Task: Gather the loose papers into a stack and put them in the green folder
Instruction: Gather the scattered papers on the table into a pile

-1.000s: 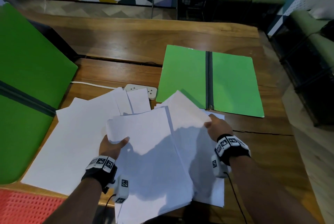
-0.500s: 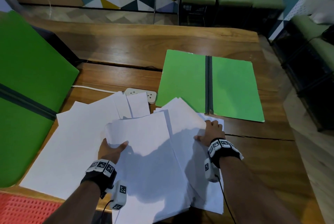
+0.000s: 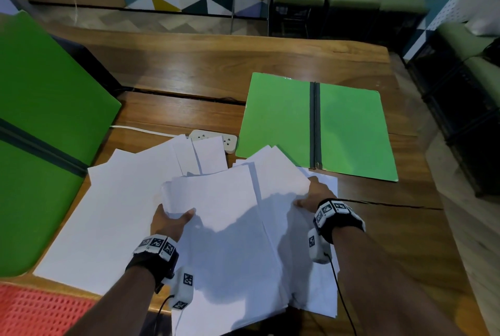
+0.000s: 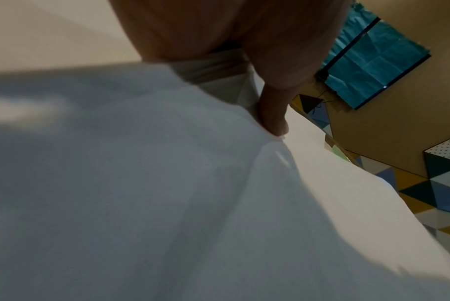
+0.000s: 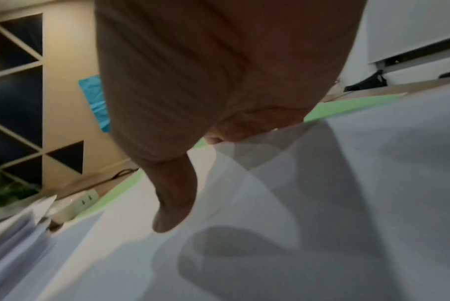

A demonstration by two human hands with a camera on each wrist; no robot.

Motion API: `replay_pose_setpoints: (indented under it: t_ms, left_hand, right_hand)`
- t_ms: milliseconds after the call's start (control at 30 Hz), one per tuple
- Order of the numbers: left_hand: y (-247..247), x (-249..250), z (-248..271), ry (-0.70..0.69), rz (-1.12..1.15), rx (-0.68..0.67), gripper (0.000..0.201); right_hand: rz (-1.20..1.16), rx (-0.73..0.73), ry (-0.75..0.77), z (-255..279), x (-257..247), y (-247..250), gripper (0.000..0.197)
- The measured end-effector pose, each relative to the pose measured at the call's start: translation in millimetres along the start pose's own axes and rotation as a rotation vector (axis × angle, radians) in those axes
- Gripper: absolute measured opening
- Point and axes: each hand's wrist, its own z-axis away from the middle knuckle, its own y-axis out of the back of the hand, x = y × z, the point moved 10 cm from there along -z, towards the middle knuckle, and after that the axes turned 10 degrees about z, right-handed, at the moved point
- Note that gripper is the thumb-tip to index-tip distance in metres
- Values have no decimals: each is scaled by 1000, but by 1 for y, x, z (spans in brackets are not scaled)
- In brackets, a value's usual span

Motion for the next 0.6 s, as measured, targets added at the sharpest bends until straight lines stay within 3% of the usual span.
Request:
replay_pose_setpoints:
  t_ms: [200, 367, 467, 600]
  left_hand:
    - [-1, -4, -1, 14, 35, -19, 57]
    - [-1, -1, -1, 15, 32, -44, 58]
    - [-2, -4, -4, 13, 36, -61, 55]
    - [-1, -5, -5, 20, 48, -60, 61]
  right_hand:
    - [-103, 1, 95, 7, -14, 11, 53]
    - [-86, 85, 124, 22, -13, 32, 48]
    - [-112, 215, 82, 33, 0, 79, 41]
    - [-199, 536, 81, 54, 26, 173, 24]
